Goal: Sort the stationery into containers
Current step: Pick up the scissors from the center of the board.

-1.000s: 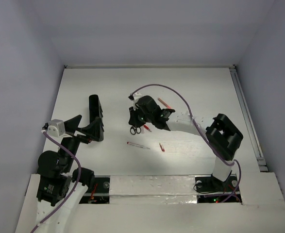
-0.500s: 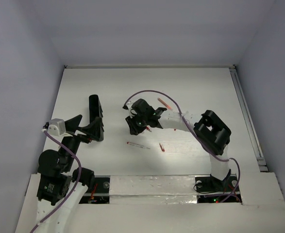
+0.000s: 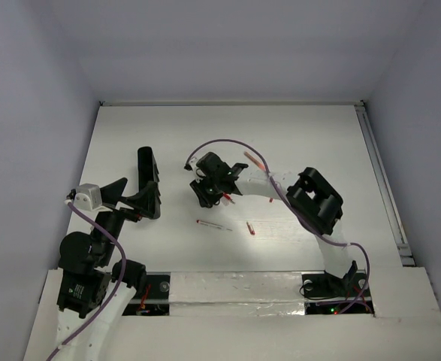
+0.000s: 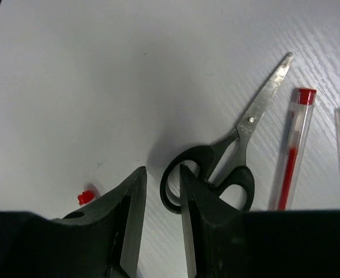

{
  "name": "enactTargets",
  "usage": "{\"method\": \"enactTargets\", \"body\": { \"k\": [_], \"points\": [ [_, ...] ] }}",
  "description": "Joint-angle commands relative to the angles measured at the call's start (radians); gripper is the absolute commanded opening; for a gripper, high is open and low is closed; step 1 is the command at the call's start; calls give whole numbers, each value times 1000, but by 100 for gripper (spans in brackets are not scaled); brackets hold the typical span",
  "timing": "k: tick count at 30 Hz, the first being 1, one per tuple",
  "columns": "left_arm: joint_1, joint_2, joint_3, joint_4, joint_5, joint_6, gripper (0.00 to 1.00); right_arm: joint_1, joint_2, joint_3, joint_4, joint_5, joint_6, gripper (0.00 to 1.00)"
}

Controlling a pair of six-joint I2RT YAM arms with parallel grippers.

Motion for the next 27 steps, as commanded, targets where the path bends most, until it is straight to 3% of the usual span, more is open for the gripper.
{"method": "enactTargets", "body": {
  "k": [1,9,18,27],
  "points": [
    [-5,13,-10,43,9,-2,99,13,23,57,-52,56,-25,35],
    [-5,13,-10,43,10,-2,99,31,66,110,-93,93,-33,26],
    [-5,7,-9,42,8,-2,99,74,101,163,-145,225,-35,0],
    [-5,7,-9,39,2,0,99,74,-55,114,14,151,10,0]
  ]
}}
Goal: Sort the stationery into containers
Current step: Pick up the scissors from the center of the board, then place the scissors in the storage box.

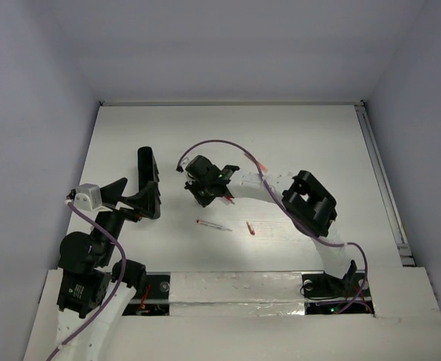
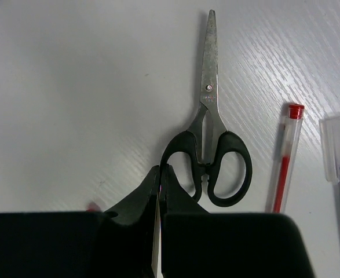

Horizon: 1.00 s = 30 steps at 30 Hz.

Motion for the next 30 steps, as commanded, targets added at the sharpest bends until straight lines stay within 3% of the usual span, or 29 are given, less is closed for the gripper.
{"method": "enactTargets", "body": {
  "k": [1,13,18,22,29,30],
  "points": [
    [-5,7,-7,37,2,0,99,10,-131,-20,125,-32,21,0],
    [-5,99,30,-30,-106,-48,99,10,-375,-106,224,-145,-11,0],
    [-5,203,76,-75,-37,-92,99,10,-445,-148,251,-220,-35,0],
    [-5,252,53,-20,61,-156,99,10,-478,-168,260,-265,-37,0],
    [-5,350,28,68,117,-238,51,10,-505,-165,258,-341,-40,0],
    [-5,370,25,75,117,-252,50,10,-505,-160,257,-357,-39,0]
  ]
}}
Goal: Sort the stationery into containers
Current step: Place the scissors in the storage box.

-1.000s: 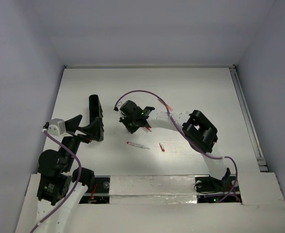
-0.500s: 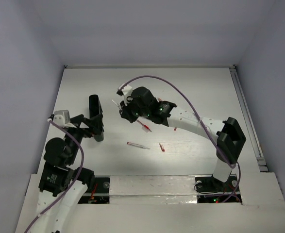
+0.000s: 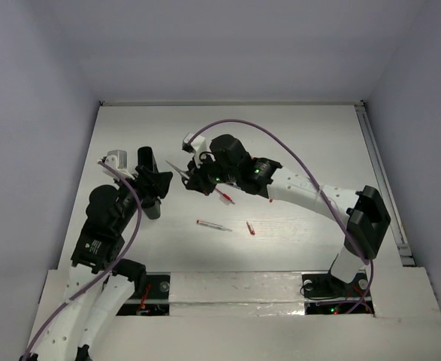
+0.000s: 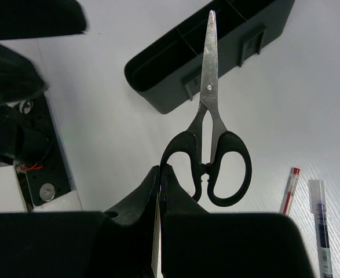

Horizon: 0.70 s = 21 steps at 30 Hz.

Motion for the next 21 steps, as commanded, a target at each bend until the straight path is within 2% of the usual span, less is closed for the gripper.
{"method": "enactTargets", "body": {
  "k": [1,11,19,20,21],
  "points": [
    [-5,49,-9,103,40,-60,50,9,-63,3,51,-73,-13,0],
    [-5,175,-23,169,45,-83,51,29,-48,32,52,-82,-19,0],
    [-5,215,-29,197,46,-92,35,49,-31,50,65,-105,-22,0],
    [-5,212,-32,197,48,-94,24,49,-31,47,68,-106,-22,0],
    [-5,208,-34,214,48,-96,17,49,-31,43,71,-103,-22,0]
  ]
}}
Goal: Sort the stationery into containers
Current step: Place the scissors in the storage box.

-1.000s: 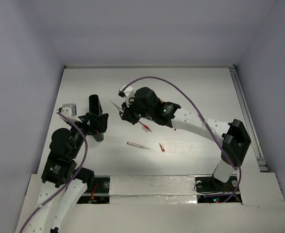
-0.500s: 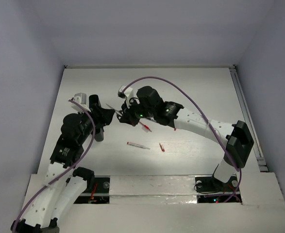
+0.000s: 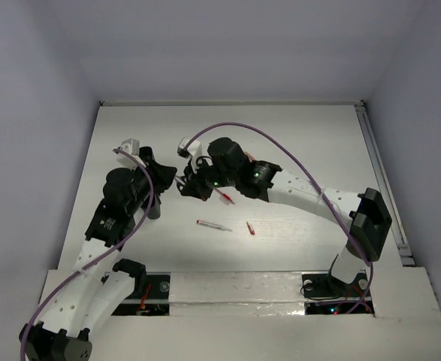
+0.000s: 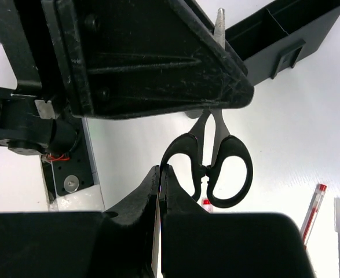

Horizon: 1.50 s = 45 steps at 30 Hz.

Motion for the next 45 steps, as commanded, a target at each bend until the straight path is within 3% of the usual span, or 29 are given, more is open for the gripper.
{"method": "enactTargets", "body": {
  "k": [1,2,10,16,25,33,39,43,45],
  "points": [
    [-5,-13,-12,87,15,-13,11,10,-7,39,70,-25,-19,0],
    [-5,-16,-12,84,7,-15,0,10,-7,37,71,-16,-19,0],
    [-5,-106,-23,98,-31,-41,0,10,-41,-24,183,84,32,4],
    [-5,-137,11,100,-6,28,0,10,-102,-102,249,62,50,35],
    [-5,-88,138,-74,138,244,0,-47,-256,-207,248,-206,-37,58],
    [-5,-27,203,-105,-203,209,0,-73,-293,-234,249,-146,-2,59],
    [-5,77,243,-57,-404,150,0,-73,-380,-381,221,-30,81,60],
    [-5,169,246,38,-451,85,0,-73,-470,-524,256,19,135,67],
    [-5,217,244,66,-503,82,0,-73,-532,-584,280,7,159,78]
  ]
}}
